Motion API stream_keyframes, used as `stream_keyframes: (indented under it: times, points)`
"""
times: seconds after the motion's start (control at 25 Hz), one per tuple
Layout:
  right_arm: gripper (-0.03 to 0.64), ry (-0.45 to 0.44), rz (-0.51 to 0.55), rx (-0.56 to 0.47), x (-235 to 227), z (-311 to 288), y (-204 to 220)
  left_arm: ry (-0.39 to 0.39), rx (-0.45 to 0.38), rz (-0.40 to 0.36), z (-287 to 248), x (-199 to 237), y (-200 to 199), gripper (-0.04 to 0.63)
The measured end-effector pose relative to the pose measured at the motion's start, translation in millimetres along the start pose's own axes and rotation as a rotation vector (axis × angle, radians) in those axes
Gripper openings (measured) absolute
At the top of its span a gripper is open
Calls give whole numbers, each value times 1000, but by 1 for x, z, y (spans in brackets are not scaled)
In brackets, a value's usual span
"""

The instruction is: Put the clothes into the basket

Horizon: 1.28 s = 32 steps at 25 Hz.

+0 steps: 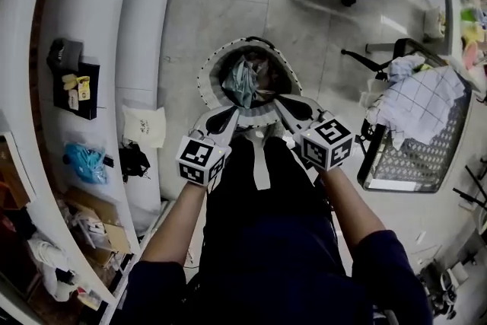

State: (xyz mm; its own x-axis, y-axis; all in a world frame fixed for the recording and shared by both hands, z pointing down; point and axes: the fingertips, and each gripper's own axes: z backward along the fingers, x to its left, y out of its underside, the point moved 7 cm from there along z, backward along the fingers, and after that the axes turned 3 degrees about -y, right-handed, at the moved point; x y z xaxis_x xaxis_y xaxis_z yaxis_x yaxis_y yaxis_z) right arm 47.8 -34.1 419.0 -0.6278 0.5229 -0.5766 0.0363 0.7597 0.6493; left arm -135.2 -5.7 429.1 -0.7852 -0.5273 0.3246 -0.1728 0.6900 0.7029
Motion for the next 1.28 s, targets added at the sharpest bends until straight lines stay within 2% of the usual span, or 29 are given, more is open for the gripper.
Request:
stream_keyframes:
  times: [0.28, 0.52, 0.8, 1.28]
  points:
    - [8, -64, 102, -79, 49, 44, -52, -20, -177, -112, 70, -36, -71, 3]
    - [8, -133, 167, -138, 85, 74, -86, -25, -268, -155, 106, -65, -112, 3]
    - [8, -190, 214, -201, 114, 109, -102, -37, -313, -241, 124, -93, -142, 3]
    - [6, -203, 273, -280, 117, 149, -123, -42, -351, -293, 129, -125, -173, 3]
